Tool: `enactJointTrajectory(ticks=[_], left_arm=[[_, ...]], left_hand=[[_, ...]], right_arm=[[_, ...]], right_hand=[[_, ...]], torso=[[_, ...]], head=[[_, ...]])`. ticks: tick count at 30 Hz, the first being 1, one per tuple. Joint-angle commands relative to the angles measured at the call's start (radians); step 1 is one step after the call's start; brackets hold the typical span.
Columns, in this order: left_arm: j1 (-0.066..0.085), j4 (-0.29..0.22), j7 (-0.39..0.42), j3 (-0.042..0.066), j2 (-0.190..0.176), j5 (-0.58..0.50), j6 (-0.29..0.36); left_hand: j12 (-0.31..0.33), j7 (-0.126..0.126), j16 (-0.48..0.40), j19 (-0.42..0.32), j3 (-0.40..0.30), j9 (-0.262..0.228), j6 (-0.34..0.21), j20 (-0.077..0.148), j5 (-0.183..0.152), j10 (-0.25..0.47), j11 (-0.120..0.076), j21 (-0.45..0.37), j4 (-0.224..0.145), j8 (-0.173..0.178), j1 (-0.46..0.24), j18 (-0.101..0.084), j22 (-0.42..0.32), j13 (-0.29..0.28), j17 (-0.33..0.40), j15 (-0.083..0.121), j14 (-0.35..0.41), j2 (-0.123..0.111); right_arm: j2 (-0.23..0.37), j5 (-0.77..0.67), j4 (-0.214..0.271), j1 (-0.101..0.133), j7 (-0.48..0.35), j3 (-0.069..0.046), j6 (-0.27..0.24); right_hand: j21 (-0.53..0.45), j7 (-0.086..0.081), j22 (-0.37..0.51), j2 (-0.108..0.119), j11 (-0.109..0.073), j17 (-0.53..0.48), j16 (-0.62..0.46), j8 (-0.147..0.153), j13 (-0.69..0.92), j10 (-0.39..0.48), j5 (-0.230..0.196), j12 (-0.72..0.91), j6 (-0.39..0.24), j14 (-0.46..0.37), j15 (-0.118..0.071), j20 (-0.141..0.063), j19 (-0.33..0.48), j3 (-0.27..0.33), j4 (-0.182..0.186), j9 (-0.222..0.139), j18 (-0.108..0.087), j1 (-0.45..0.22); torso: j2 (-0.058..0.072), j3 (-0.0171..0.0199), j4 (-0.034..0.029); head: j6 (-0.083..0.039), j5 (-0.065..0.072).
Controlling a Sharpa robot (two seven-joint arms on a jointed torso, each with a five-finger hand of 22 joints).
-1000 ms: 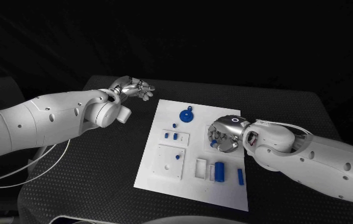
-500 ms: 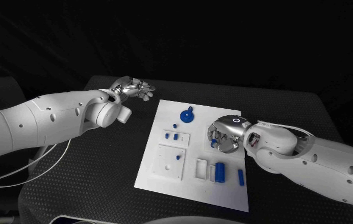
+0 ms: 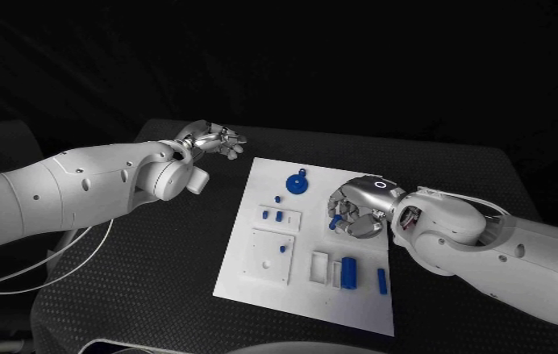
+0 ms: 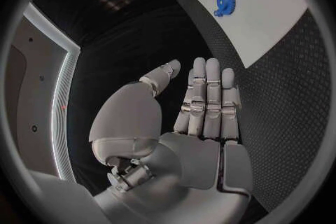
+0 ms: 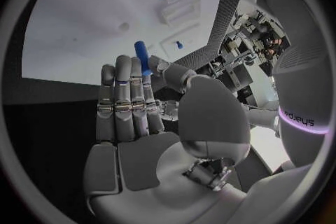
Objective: Assemble the parts on the task board
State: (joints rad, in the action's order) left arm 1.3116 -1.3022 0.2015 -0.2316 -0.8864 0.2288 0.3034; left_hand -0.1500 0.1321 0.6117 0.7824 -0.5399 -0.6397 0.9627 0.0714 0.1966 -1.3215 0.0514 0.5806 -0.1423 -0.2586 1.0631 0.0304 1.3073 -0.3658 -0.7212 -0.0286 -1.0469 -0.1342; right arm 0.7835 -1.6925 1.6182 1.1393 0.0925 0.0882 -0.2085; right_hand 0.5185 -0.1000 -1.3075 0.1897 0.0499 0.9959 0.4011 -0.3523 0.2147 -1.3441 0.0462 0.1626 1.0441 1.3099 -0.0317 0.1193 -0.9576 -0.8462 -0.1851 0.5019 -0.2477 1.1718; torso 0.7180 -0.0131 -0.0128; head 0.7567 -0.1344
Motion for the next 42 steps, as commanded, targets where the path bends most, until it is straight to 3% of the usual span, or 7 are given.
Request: enactJointTrajectory(ticks=[1, 9, 19, 32, 36, 40, 42], left_arm=[[0.003, -0.002, 0.002, 0.001, 0.001, 0.003, -0.012], [0.003, 0.0, 0.003, 0.001, 0.007, 0.003, -0.012], [0.003, 0.01, 0.004, 0.001, 0.023, 0.001, -0.009], [0.003, 0.015, 0.005, 0.002, 0.044, -0.002, -0.008], [0.003, 0.023, 0.005, 0.003, 0.05, -0.003, -0.008], [0.003, 0.028, 0.004, 0.003, 0.059, -0.004, -0.012], [0.003, 0.031, 0.004, 0.003, 0.062, -0.005, -0.017]], left_hand=[[0.005, 0.001, -0.002, -0.004, 0.002, 0.002, -0.007, -0.001, -0.004, 0.006, -0.002, -0.006, 0.006, 0.003, -0.002, -0.005, 0.022, -0.001, 0.001, -0.001, 0.003, -0.003], [0.005, 0.002, -0.002, -0.004, 0.002, 0.002, -0.008, -0.001, -0.004, 0.006, -0.002, -0.006, 0.006, 0.003, -0.003, -0.005, 0.022, -0.001, 0.002, -0.001, 0.004, -0.003], [0.005, 0.002, -0.002, -0.004, 0.002, 0.002, -0.008, -0.001, -0.003, 0.007, -0.002, -0.006, 0.007, 0.003, -0.003, -0.004, 0.022, -0.002, 0.002, -0.001, 0.004, -0.003], [0.005, 0.002, -0.002, -0.004, 0.002, 0.002, -0.008, -0.001, -0.003, 0.007, -0.002, -0.006, 0.007, 0.003, -0.002, -0.004, 0.022, -0.002, 0.002, -0.001, 0.004, -0.003], [0.005, 0.002, -0.002, -0.004, 0.002, 0.002, -0.008, -0.001, -0.003, 0.006, -0.002, -0.006, 0.008, 0.003, -0.003, -0.004, 0.022, -0.002, 0.002, -0.001, 0.004, -0.002], [0.005, 0.002, -0.002, -0.004, 0.002, 0.002, -0.008, -0.001, -0.003, 0.006, -0.002, -0.006, 0.008, 0.003, -0.004, -0.004, 0.022, -0.002, 0.002, -0.001, 0.004, -0.002], [0.006, 0.002, -0.002, -0.004, 0.002, 0.002, -0.008, -0.001, -0.003, 0.006, -0.001, -0.006, 0.009, 0.003, -0.004, -0.004, 0.022, -0.002, 0.002, -0.001, 0.004, -0.002]], right_arm=[[0.007, 0.036, 0.026, 0.006, -0.001, -0.006, -0.002], [-0.039, 0.042, 0.041, 0.007, -0.015, -0.008, -0.032], [-0.166, -0.017, 0.014, 0.006, -0.008, -0.006, -0.04], [-0.295, -0.085, -0.048, -0.03, -0.008, 0.036, -0.02], [-0.318, -0.09, -0.069, -0.048, -0.011, 0.042, -0.007], [-0.33, -0.097, -0.08, -0.055, -0.014, 0.058, 0.008], [-0.334, -0.106, -0.087, -0.059, -0.011, 0.062, 0.008]], right_hand=[[0.004, 0.0, -0.022, -0.006, -0.001, 0.002, 0.004, -0.007, 0.002, -0.006, 0.002, 0.001, 0.009, 0.001, -0.005, -0.001, -0.006, -0.006, -0.001, 0.023, -0.014, -0.007], [0.005, 0.0, -0.022, -0.006, -0.001, 0.003, 0.004, -0.007, 0.002, -0.006, 0.002, 0.001, 0.009, 0.001, -0.005, -0.001, -0.006, -0.006, -0.002, 0.023, -0.014, -0.007], [0.006, 0.0, -0.022, -0.008, -0.001, 0.004, 0.005, -0.007, 0.003, -0.006, 0.002, 0.0, 0.009, 0.001, -0.005, -0.001, -0.006, -0.007, -0.004, 0.024, -0.014, -0.007], [0.007, 0.0, -0.022, -0.009, -0.001, 0.006, 0.005, -0.007, 0.005, -0.005, 0.002, 0.0, 0.008, 0.001, -0.006, -0.002, -0.006, -0.009, -0.008, 0.026, -0.014, -0.006], [0.007, 0.0, -0.022, -0.01, -0.001, 0.007, 0.005, -0.007, 0.005, -0.005, 0.002, 0.0, 0.007, 0.001, -0.006, -0.002, -0.006, -0.009, -0.009, 0.026, -0.014, -0.006], [0.007, 0.0, -0.021, -0.01, -0.001, 0.007, 0.005, -0.007, 0.006, -0.005, 0.002, 0.0, 0.007, 0.001, -0.006, -0.002, -0.006, -0.009, -0.01, 0.026, -0.014, -0.006], [0.008, 0.0, -0.021, -0.011, -0.001, 0.008, 0.005, -0.007, 0.006, -0.004, 0.002, -0.001, 0.007, 0.001, -0.006, -0.002, -0.006, -0.009, -0.011, 0.026, -0.014, -0.007]], torso=[[0.0, -0.0007, 0.0], [-0.001, -0.0004, 0.0007], [-0.002, -0.002, -0.0023], [0.001, -0.0015, -0.0039], [0.002, -0.002, -0.0048], [0.002, 0.0004, -0.0005], [0.002, 0.0009, -0.002]], head=[[-0.001, -0.007], [0.0, -0.027], [0.005, -0.051], [0.021, -0.072], [0.023, -0.066], [0.028, -0.071], [0.031, -0.067]])
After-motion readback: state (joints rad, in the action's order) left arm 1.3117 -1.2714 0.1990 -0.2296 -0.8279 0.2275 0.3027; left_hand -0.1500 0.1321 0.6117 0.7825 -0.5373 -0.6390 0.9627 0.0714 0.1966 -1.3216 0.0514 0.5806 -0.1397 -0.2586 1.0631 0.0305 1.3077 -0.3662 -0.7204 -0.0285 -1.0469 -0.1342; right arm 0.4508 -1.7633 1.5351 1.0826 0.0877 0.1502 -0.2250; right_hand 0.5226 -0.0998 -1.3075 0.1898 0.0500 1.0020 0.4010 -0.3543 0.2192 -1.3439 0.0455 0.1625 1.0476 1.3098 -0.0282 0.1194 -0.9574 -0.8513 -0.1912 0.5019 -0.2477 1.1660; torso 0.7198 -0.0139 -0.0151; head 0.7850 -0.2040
